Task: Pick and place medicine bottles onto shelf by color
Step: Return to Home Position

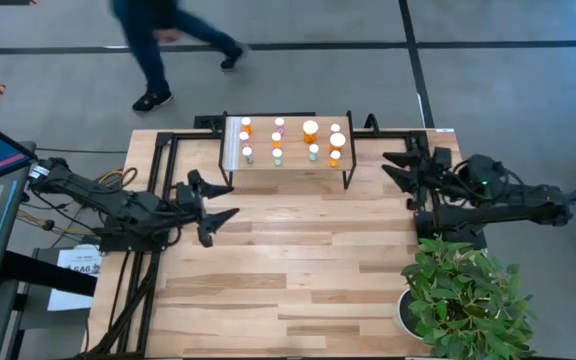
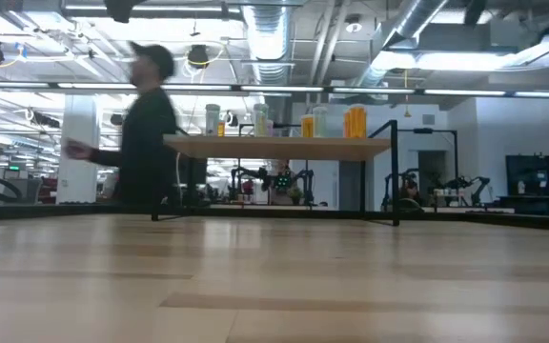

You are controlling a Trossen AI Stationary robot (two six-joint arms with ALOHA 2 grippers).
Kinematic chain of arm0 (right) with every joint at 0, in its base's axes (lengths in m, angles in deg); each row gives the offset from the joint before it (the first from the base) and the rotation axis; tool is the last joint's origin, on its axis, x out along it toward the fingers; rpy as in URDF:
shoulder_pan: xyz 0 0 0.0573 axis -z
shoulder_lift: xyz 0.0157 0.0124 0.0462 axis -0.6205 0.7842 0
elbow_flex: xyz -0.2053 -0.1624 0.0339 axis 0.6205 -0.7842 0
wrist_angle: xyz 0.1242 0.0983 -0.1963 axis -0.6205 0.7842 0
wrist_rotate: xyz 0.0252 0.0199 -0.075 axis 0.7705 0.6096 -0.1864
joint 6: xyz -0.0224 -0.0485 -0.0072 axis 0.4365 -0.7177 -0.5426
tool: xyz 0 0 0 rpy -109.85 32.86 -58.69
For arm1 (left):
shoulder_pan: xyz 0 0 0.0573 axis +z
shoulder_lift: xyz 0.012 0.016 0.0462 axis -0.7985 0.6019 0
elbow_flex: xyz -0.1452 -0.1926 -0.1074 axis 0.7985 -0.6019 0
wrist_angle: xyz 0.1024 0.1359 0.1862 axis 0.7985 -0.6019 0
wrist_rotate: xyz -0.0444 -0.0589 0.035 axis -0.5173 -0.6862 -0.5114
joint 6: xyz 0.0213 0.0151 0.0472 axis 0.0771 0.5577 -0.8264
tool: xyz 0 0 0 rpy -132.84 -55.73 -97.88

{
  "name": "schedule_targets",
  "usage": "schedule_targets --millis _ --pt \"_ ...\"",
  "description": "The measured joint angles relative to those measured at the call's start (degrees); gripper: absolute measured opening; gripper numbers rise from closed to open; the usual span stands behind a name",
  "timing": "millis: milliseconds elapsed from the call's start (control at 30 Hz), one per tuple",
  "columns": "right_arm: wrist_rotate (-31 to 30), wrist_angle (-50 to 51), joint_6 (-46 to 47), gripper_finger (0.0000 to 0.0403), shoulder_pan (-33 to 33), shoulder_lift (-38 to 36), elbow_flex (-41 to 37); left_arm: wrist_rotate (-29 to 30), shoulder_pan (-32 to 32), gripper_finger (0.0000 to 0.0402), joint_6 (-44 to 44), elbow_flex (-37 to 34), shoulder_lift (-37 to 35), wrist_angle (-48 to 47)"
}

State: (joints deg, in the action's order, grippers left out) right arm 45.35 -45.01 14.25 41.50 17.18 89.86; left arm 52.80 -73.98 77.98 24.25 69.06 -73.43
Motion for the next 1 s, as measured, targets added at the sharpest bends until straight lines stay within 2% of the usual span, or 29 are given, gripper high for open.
schedule_targets --millis 233,367,500,633,767,1000 --pt "0.75 15.84 -0.30 0.0063 -1.93 -8.28 1.92 1.33 0.04 0.0268 1.91 0.02 -5.99 -10.15" --pt "0.80 23.51 -0.42 0.0012 -3.36 -11.07 1.89 1.32 0.00 0.0243 1.90 -0.83 -7.12 -12.10" --pt "0.80 25.66 -1.24 0.0015 -5.38 -12.62 0.00 1.28 0.00 0.0183 0.55 -2.15 -9.16 -12.14" --pt "0.80 25.09 -2.60 0.0029 -7.68 -13.63 -2.90 -0.36 0.00 0.0098 0.40 -5.21 -13.75 -12.35" --pt "0.80 23.05 -3.90 0.0023 -9.82 -14.07 -6.26 -4.06 0.00 0.0015 1.91 -10.54 -19.55 -10.61" --pt "0.80 19.63 -6.91 0.0005 -12.79 -14.69 -10.30 -8.03 0.00 0.0004 2.08 -20.60 -30.66 -3.06"
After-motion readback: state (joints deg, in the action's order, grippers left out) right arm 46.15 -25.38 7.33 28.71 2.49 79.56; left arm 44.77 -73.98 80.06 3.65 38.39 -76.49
